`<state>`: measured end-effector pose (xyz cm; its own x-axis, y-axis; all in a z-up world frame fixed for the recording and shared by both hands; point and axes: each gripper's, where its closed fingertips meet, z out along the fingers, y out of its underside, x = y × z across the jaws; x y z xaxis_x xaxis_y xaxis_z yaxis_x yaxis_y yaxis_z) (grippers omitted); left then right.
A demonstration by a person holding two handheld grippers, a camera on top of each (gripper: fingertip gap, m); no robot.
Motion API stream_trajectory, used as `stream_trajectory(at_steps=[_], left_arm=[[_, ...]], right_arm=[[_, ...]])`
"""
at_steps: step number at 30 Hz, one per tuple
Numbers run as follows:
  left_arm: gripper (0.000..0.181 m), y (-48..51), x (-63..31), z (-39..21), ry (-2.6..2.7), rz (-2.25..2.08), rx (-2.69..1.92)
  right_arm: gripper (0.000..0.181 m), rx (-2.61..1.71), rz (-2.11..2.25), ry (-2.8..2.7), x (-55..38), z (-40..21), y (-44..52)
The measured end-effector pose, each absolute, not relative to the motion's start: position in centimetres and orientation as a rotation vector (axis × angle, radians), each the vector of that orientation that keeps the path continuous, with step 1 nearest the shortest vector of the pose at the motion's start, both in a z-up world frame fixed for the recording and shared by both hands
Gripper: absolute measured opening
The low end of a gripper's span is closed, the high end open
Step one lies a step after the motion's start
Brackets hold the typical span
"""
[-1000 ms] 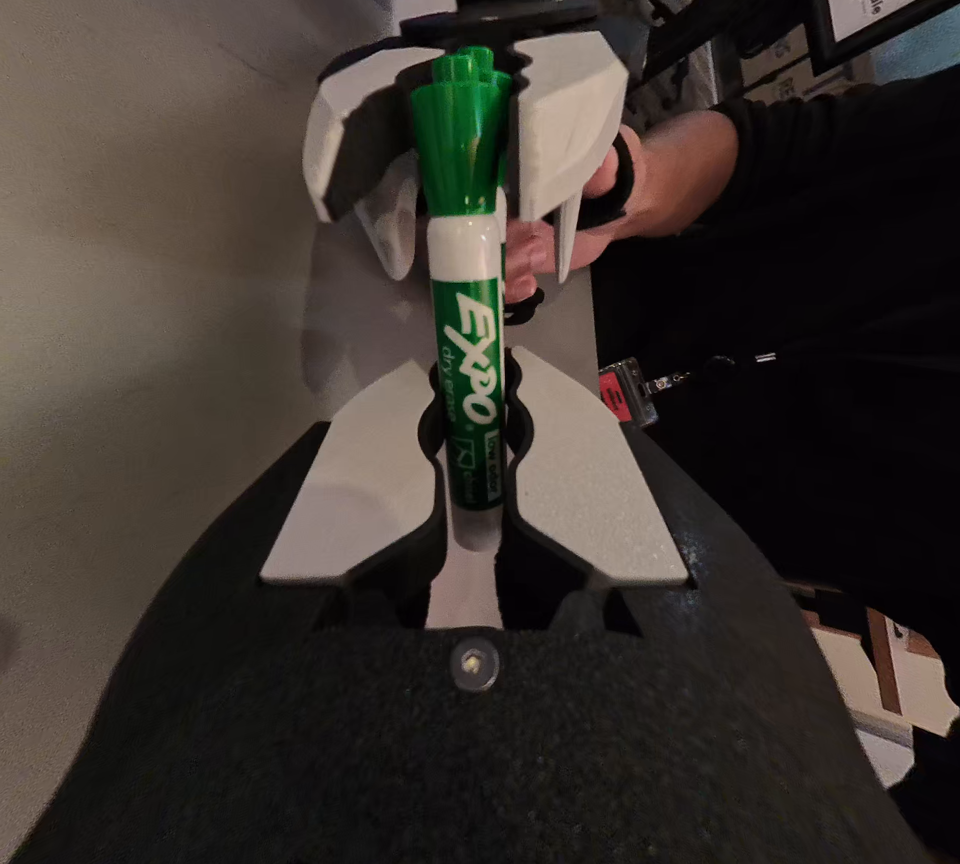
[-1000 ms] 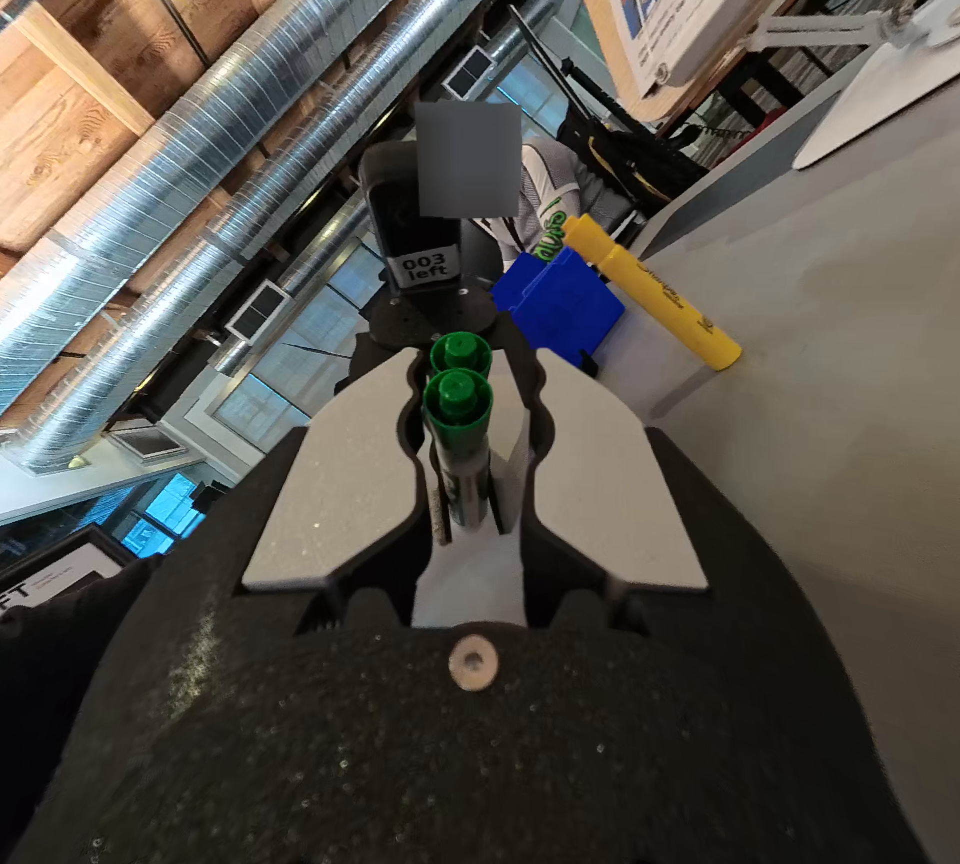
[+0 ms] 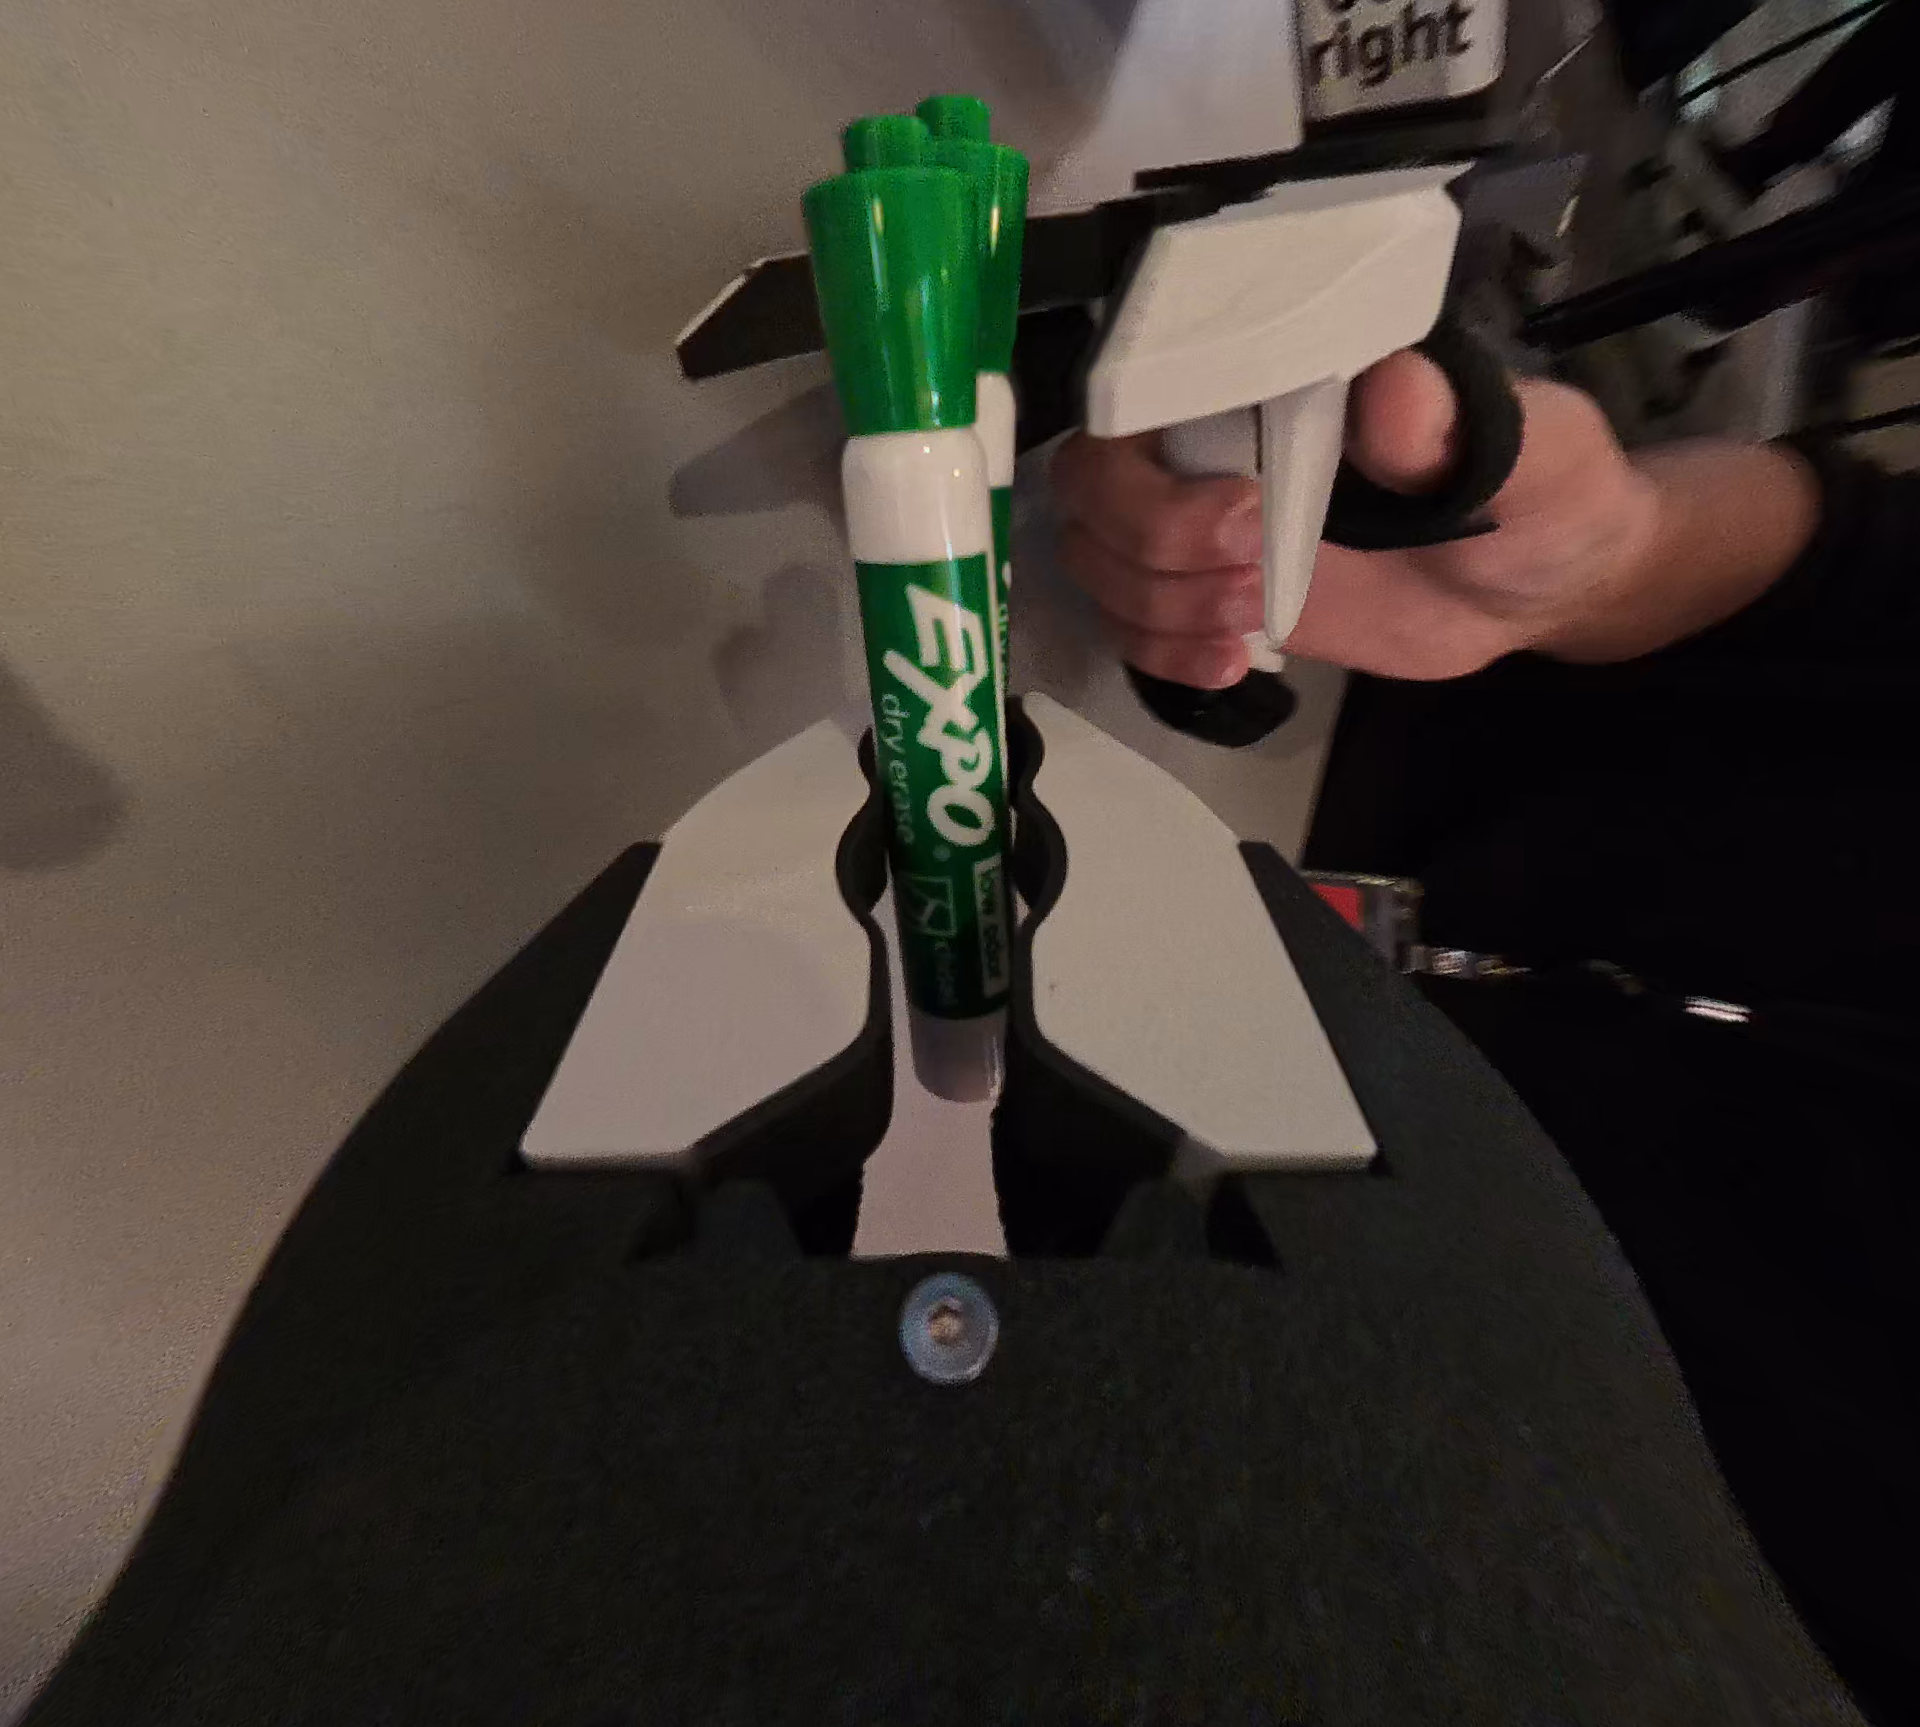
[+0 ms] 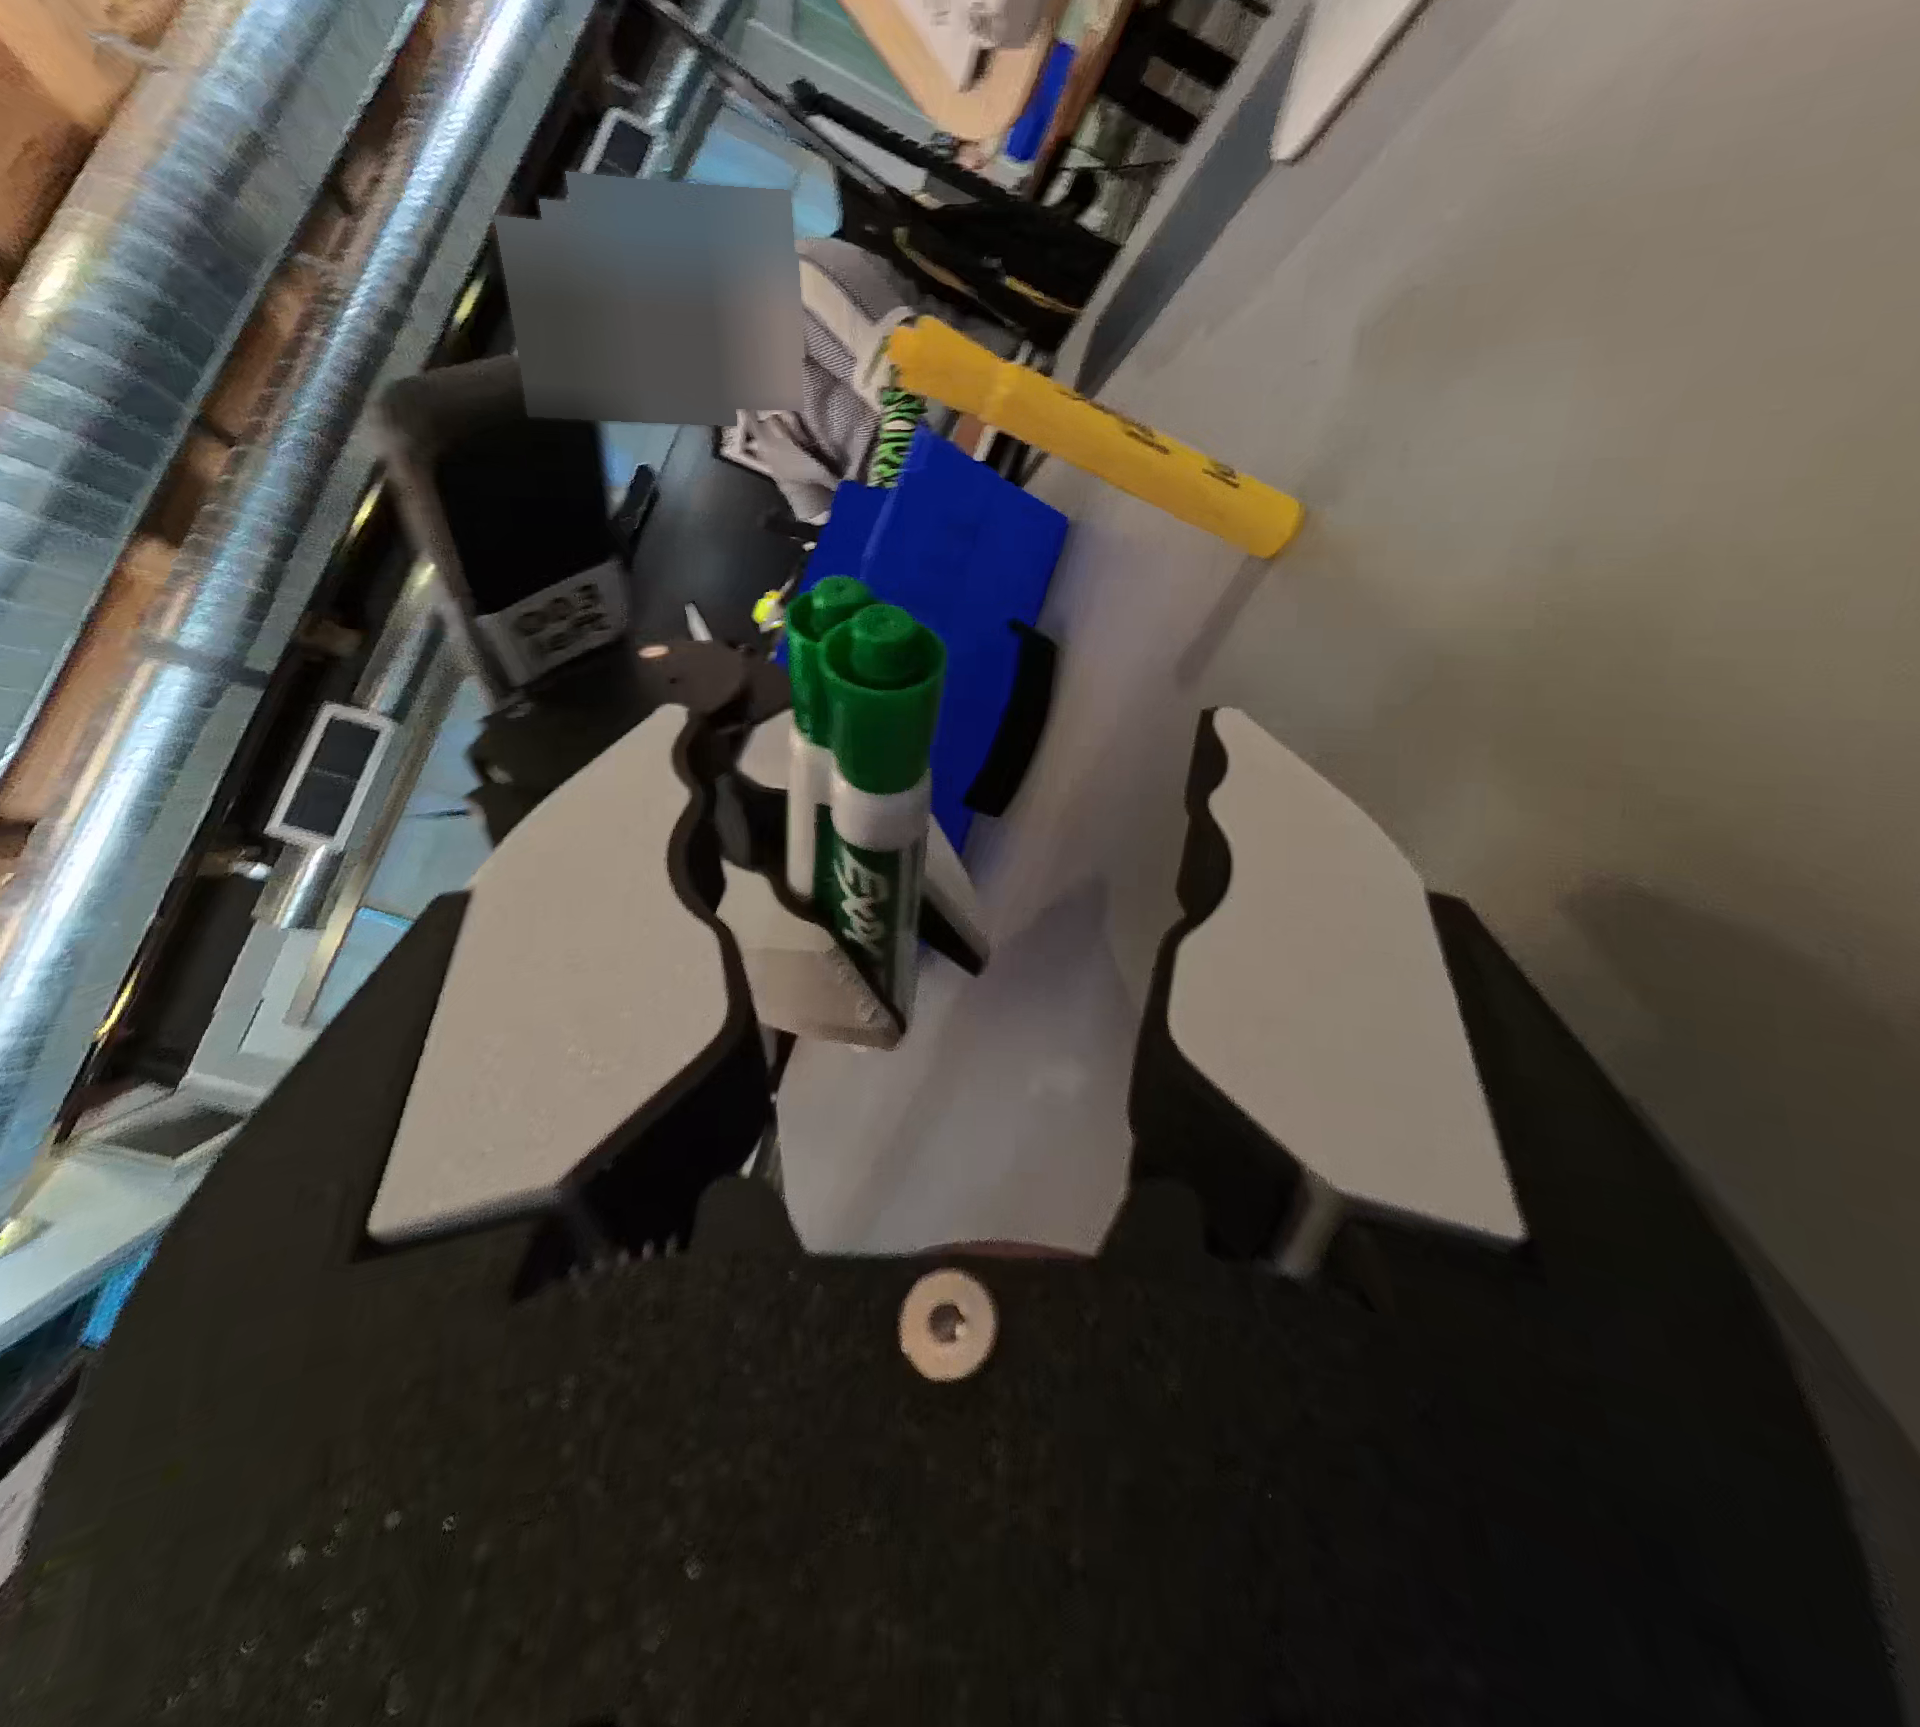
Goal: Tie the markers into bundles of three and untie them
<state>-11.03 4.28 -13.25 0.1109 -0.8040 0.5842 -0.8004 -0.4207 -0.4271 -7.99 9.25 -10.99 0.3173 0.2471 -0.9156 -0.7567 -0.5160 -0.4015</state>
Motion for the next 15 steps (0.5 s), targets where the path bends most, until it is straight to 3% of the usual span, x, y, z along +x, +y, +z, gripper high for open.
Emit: stream_trajectory(at_steps=[1, 5, 15], left_arm=[[0.025, 3.9, -10.9, -13.0, 1.659, -1.308, -2.344], [0.019, 3.0, -10.6, -13.1, 1.572, -1.431, -2.387], [0.019, 3.3, -10.7, -14.5, 1.575, -1.071, -2.422]], right_arm=[[0.085, -1.651, 1.373, 0.438, -8.1, -10.7, 9.1], [0.088, -1.635, 1.351, 0.411, -7.1, -10.0, 8.8], [0.115, -1.644, 1.492, 0.532, -6.5, -10.3, 9.1]])
